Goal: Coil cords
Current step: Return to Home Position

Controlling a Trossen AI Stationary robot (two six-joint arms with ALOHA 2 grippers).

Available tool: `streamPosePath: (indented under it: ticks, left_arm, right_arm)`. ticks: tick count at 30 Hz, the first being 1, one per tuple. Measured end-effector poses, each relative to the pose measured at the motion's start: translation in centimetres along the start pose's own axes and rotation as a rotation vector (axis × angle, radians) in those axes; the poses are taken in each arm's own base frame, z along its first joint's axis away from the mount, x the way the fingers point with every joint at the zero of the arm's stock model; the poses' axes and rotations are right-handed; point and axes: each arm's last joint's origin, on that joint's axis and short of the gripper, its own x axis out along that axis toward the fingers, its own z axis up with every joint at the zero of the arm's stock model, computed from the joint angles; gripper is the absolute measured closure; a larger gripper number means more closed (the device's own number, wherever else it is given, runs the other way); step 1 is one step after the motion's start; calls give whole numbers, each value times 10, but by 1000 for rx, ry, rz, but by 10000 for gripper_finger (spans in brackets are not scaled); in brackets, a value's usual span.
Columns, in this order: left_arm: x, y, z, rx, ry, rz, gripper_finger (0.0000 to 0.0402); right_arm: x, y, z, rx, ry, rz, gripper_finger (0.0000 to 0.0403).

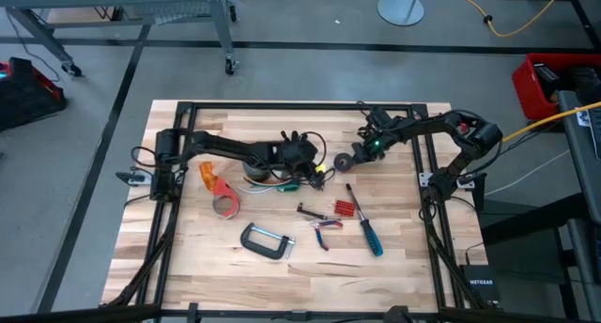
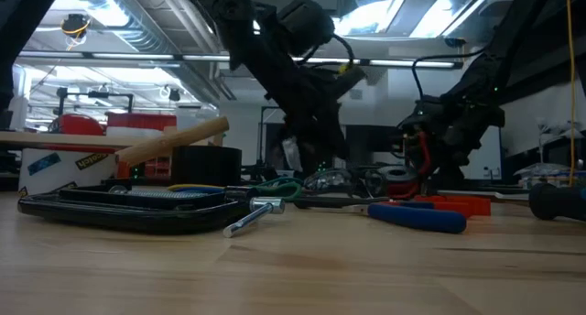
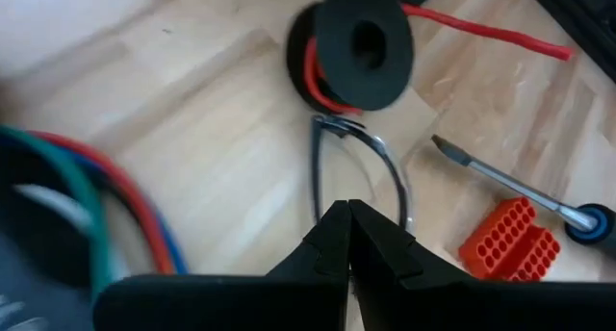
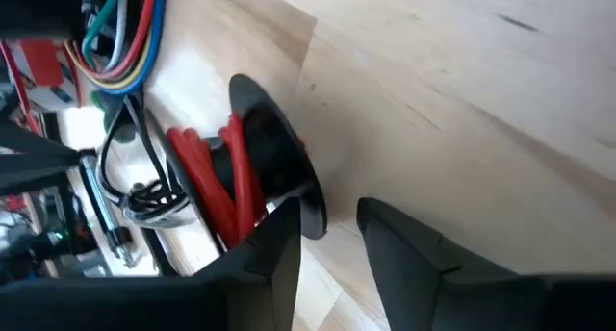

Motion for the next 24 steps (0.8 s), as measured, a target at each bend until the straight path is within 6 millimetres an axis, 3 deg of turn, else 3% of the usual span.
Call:
streamPosePath:
  ticks: [11,24]
  left_arm:
    - [-41,-1,19,77,-4,15,400]
    - [-78,-1,25,100,31,44,400]
  right_arm:
    - [-7,-9,-3,115,30,-9,281]
    - [-25,-25,4,298,-26,-7,281]
